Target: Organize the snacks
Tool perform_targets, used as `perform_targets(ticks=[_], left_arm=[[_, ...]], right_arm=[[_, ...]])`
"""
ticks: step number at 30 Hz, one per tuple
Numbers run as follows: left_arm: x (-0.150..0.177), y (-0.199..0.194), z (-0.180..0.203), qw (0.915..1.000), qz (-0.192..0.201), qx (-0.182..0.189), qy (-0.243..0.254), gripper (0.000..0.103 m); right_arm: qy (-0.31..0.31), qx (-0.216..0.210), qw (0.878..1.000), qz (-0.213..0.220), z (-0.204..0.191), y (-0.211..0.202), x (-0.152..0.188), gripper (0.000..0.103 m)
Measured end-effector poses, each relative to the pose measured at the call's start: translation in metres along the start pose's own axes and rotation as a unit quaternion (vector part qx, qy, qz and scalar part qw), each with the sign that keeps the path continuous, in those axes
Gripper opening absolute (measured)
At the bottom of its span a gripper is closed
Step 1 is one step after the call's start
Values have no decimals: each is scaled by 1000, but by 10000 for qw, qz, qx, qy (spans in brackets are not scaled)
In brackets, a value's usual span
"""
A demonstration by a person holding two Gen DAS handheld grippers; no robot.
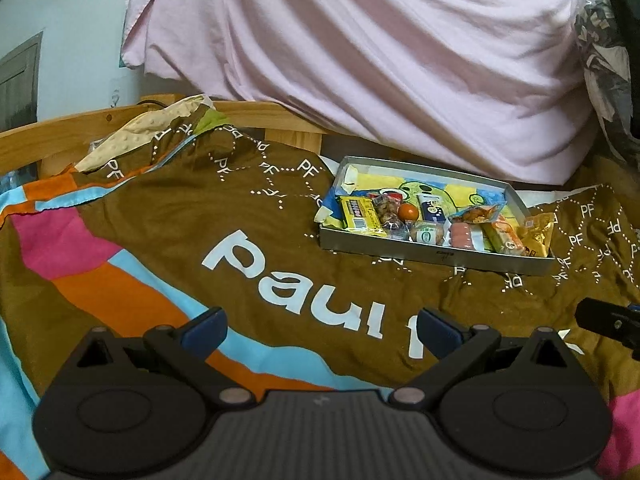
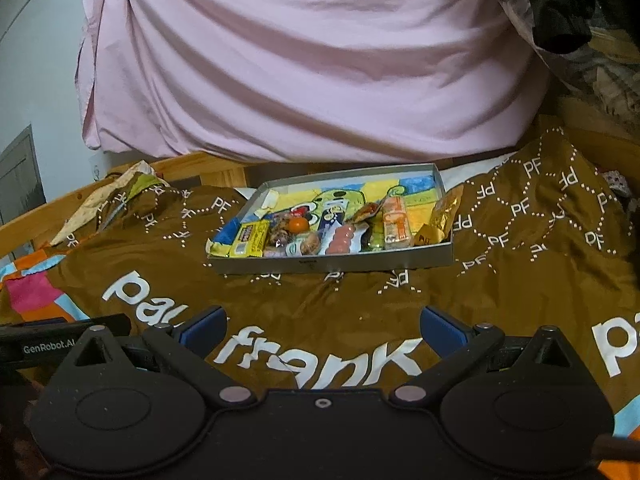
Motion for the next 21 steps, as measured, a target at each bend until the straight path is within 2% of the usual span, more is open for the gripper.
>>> perform_targets(ticks=[7,21], left_arm=[[2,2,1,9999,-1,64,81,103],[6,4,-3,9999,-56,80,-96,103]], right_arm=[[-1,34,10000,-31,-3,8,4,102],[-42,121,9998,-149,-1,17,10,102]])
Point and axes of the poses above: each gripper's, at about its wrist camera, not at the fingertips, and y roughly the way its jaws point, z to its right, x to its underside, the point moved 1 cm from there along y, roughly the way its jaws point, and after that the axes turned 15 degrees about z, right-handed, at the moved point
